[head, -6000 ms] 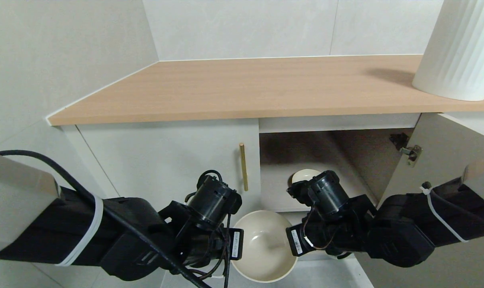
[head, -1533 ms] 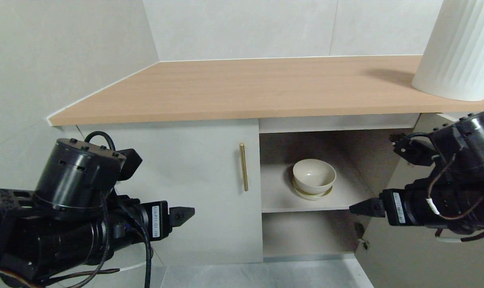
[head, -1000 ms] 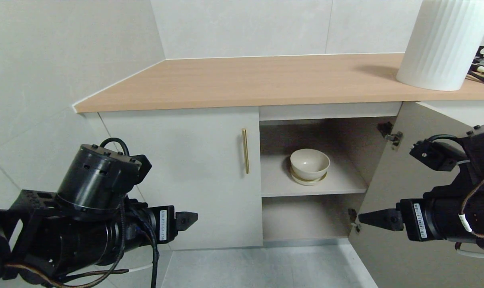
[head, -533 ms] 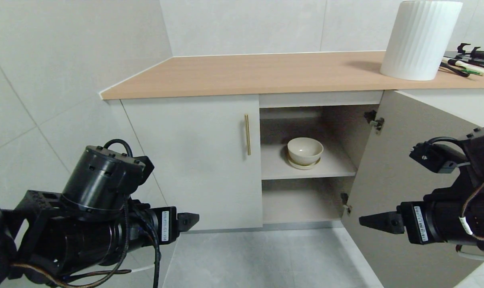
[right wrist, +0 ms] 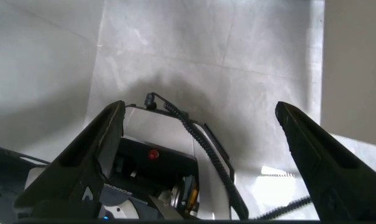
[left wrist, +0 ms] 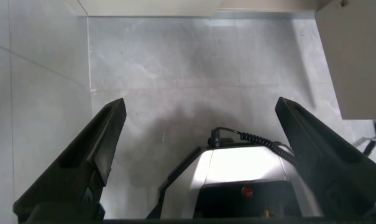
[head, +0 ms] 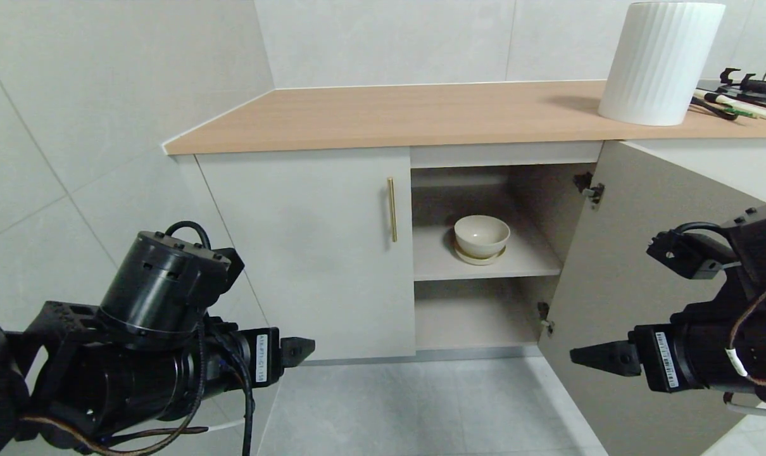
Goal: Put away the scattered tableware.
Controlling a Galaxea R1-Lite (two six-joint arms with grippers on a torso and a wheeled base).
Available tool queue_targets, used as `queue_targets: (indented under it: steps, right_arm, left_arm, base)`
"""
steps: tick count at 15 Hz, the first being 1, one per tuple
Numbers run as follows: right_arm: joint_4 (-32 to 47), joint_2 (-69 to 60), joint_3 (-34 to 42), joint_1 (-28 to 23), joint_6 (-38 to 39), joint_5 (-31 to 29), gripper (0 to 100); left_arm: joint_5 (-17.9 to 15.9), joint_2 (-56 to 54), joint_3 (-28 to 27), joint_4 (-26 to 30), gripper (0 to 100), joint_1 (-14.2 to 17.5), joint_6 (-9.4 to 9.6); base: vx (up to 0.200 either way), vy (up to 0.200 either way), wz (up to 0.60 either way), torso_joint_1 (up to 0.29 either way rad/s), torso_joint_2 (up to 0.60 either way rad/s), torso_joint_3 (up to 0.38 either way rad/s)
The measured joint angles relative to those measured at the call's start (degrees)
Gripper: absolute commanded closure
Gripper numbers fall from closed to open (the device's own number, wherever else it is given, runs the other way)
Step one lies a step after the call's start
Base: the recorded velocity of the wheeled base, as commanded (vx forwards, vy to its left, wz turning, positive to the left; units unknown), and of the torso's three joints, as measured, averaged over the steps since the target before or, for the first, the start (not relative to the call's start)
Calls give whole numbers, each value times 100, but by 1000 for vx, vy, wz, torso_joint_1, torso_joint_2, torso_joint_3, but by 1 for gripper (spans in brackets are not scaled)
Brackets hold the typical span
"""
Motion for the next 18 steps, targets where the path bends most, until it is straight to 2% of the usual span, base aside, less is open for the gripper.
queue_targets:
  steps: [6,7,10,13,14,18]
  right_arm:
    - [262,-121,7,9,-158,2,0]
    - [457,-165,-20,1,-208,-4,0]
    - [1710,-401,-201,11,-758,0,0]
    - [2548,-589,-425,9,-885,0,0]
    - [2745,-625,-518,9,-914,-4,0]
    - [2981,-835,-706,-7,-930,-217,0]
  left_arm:
    - [9,11,27,2,0,-24,15]
    - [7,15,22,-7,0,-33,17]
    - [5,23,13,-2,0,-22,2]
    - [0,34,5,0,0,-17,-10]
    - [-2,37,5,0,0,-20,-18]
    - [-9,41,-2,-5,0,-28,-27]
  base:
    - [0,-200,0,2,2,0]
    - [0,-200,0,2,2,2]
    - [0,-200,0,2,5,5]
    - [0,-200,0,2,2,2]
    - [0,-200,0,7,2,7]
    - [0,0,0,0,0,0]
